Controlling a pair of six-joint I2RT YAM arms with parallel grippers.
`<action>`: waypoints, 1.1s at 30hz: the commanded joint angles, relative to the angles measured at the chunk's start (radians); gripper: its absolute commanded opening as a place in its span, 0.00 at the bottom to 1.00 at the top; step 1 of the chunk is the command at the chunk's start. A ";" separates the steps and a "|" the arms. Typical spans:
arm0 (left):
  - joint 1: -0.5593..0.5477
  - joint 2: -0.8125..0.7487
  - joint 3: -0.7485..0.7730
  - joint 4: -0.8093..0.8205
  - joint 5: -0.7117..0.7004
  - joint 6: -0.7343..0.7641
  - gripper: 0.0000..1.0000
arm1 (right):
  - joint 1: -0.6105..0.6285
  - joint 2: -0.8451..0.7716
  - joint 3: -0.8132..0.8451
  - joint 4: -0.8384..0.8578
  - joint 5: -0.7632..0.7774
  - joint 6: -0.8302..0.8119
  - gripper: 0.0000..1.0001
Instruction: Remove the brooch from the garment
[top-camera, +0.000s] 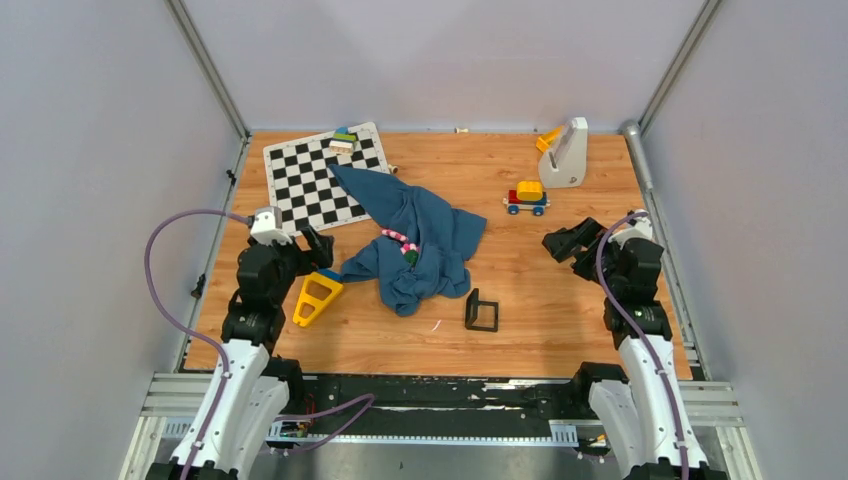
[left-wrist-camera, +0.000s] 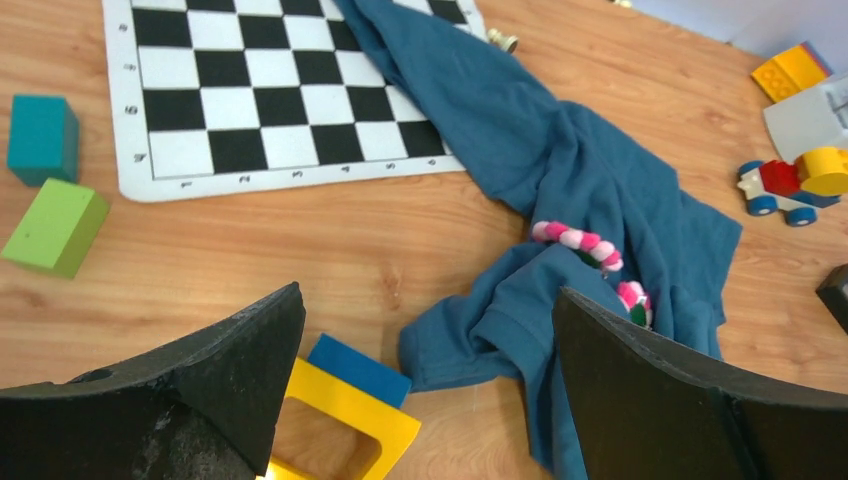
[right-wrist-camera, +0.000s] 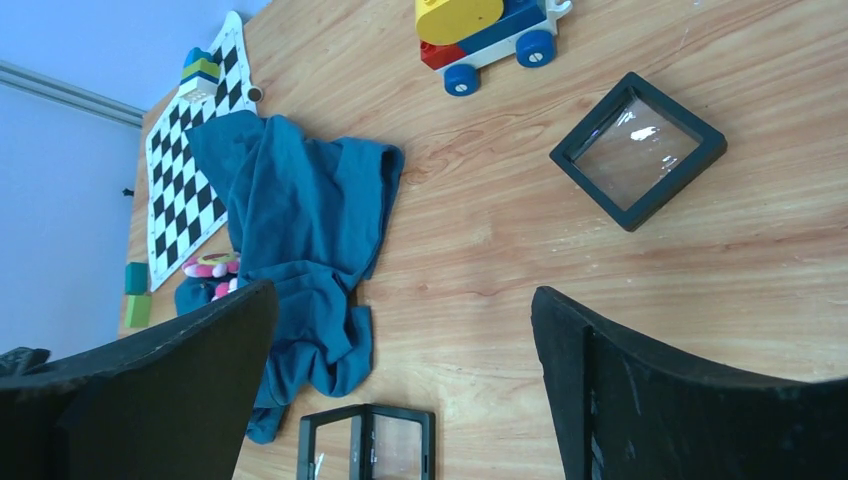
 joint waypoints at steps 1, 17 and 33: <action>0.003 0.009 0.045 -0.039 -0.051 -0.043 1.00 | -0.004 0.018 0.059 -0.028 -0.015 0.040 1.00; -0.043 0.191 -0.050 0.226 0.210 -0.194 1.00 | 0.301 0.251 0.248 -0.223 -0.095 0.007 0.92; -0.217 0.461 0.087 0.242 0.235 -0.119 0.94 | 0.662 0.455 0.248 -0.213 0.055 0.095 0.73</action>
